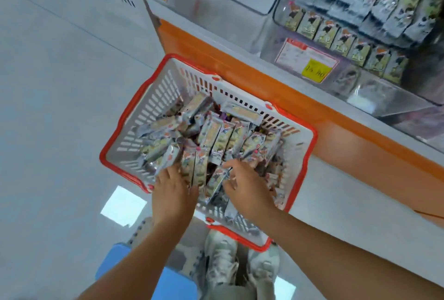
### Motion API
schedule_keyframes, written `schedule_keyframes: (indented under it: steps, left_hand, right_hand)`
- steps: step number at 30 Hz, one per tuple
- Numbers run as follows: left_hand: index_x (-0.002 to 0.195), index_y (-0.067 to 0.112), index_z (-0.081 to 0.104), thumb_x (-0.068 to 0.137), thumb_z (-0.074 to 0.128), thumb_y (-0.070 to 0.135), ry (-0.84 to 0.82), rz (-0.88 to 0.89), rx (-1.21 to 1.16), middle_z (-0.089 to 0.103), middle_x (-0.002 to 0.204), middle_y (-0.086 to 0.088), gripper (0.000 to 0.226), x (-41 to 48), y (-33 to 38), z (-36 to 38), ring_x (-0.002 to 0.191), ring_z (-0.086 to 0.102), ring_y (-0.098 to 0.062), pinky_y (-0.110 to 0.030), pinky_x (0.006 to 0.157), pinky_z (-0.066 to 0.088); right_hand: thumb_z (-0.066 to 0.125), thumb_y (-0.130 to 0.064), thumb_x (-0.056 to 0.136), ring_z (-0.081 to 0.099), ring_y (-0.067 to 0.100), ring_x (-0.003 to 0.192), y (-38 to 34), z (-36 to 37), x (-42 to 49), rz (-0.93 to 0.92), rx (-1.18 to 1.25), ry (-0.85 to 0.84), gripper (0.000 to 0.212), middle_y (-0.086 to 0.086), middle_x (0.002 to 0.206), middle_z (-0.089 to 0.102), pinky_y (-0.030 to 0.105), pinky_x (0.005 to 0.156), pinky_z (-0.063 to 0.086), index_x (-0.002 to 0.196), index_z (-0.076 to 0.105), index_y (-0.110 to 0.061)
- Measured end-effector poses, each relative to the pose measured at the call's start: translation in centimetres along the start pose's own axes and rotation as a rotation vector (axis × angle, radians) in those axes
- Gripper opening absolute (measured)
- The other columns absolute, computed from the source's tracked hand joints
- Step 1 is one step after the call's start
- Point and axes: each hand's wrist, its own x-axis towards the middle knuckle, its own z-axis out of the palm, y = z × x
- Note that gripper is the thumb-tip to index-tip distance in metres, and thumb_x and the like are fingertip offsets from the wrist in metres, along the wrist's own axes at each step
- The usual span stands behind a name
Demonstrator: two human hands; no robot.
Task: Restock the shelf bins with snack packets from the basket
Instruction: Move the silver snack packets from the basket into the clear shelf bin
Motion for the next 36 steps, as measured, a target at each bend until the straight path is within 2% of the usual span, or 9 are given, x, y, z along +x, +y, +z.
schedule_keyframes:
  steps: [4, 8, 12, 17, 22, 25, 29, 33, 36]
  left_hand:
    - [0.129, 0.009, 0.044, 0.090, 0.061, 0.037, 0.012, -0.038, 0.018, 0.056, 0.126, -0.012, 0.051, 0.7, -0.2, 0.9, 0.117, 0.049, -0.031, -0.037, 0.094, 0.039]
    - [0.128, 0.011, 0.050, 0.084, 0.070, 0.024, 0.032, -0.036, -0.082, 0.061, 0.120, -0.010, 0.050, 1.1, -1.1, 0.7, 0.113, 0.051, -0.029, -0.036, 0.092, 0.039]
    - [0.124, 0.012, 0.054, 0.085, 0.069, 0.020, 0.044, -0.018, -0.203, 0.063, 0.115, -0.008, 0.043, 0.8, -1.4, -0.2, 0.108, 0.056, -0.027, -0.035, 0.088, 0.041]
    - [0.117, 0.017, 0.052, 0.084, 0.067, 0.019, 0.009, 0.006, -0.375, 0.065, 0.104, 0.000, 0.036, 0.1, -0.4, -2.2, 0.089, 0.061, -0.021, -0.034, 0.074, 0.049]
    - [0.105, 0.023, 0.051, 0.081, 0.069, 0.025, -0.020, 0.162, -0.498, 0.063, 0.093, 0.007, 0.030, -0.9, 2.3, -5.8, 0.078, 0.061, -0.015, -0.041, 0.070, 0.053]
    - [0.100, 0.028, 0.049, 0.081, 0.067, 0.034, 0.019, 0.242, -0.602, 0.062, 0.082, 0.007, 0.027, -2.1, 4.9, -8.9, 0.068, 0.060, -0.013, -0.040, 0.061, 0.052]
    - [0.095, 0.027, 0.048, 0.079, 0.061, 0.036, 0.145, 0.379, -0.749, 0.061, 0.076, 0.004, 0.023, -3.8, 9.5, -14.8, 0.063, 0.057, -0.013, -0.036, 0.056, 0.050]
    - [0.089, 0.034, 0.044, 0.077, 0.058, 0.039, 0.257, 0.516, -0.745, 0.054, 0.074, 0.017, 0.019, -4.9, 15.4, -20.9, 0.059, 0.048, -0.007, -0.020, 0.052, 0.039]
    - [0.097, 0.023, 0.053, 0.081, 0.065, 0.031, 0.250, 0.574, -0.620, 0.062, 0.080, 0.010, 0.022, -3.8, 20.2, -23.2, 0.068, 0.058, -0.010, -0.030, 0.062, 0.045]
  right_hand:
    - [0.050, -0.022, 0.098, 0.054, 0.025, 0.102, -1.4, 3.7, 0.7, -0.051, 0.046, -0.169, 0.049, 0.006, 0.122, 0.047, 0.043, 0.089, 0.048, 0.143, 0.034, -0.035]
    - [0.049, -0.018, 0.098, 0.047, 0.019, 0.100, -2.0, 5.9, 1.5, 0.000, 0.141, -0.209, 0.056, 0.006, 0.124, 0.041, 0.031, 0.083, 0.040, 0.146, 0.031, -0.039]
    - [0.058, -0.023, 0.095, 0.050, 0.017, 0.063, -2.5, 6.4, 2.1, 0.086, 0.332, -0.085, 0.034, 0.008, 0.117, 0.047, 0.023, 0.065, 0.040, 0.125, 0.051, -0.036]
    - [0.063, -0.015, 0.091, 0.051, 0.007, 0.063, -3.6, 4.8, 2.2, 0.159, 0.578, 0.047, 0.016, 0.015, 0.106, 0.056, 0.015, 0.056, 0.040, 0.096, 0.056, -0.028]
    - [0.055, 0.000, 0.094, 0.050, -0.014, 0.079, -4.6, -0.1, -0.2, 0.061, 0.599, 0.166, 0.018, 0.010, 0.112, 0.043, 0.004, 0.065, 0.043, 0.099, 0.053, -0.017]
    - [0.056, -0.001, 0.093, 0.055, 0.004, 0.093, -6.3, -3.9, -1.5, -0.042, 0.624, 0.273, 0.023, 0.007, 0.112, 0.043, 0.012, 0.072, 0.048, 0.101, 0.054, -0.023]
    - [0.057, -0.014, 0.094, 0.056, 0.008, 0.106, -9.3, -10.9, -3.5, -0.237, 0.658, 0.395, 0.021, 0.005, 0.118, 0.050, 0.016, 0.082, 0.047, 0.109, 0.054, -0.028]
    - [0.057, -0.011, 0.097, 0.060, 0.010, 0.094, -10.7, -19.2, -4.1, -0.352, 0.684, 0.501, 0.019, 0.011, 0.116, 0.052, 0.013, 0.079, 0.043, 0.111, 0.053, -0.023]
    - [0.056, -0.008, 0.096, 0.056, 0.010, 0.086, -9.2, -24.0, -1.8, -0.301, 0.607, 0.646, 0.021, 0.013, 0.114, 0.053, 0.013, 0.076, 0.041, 0.108, 0.052, -0.024]
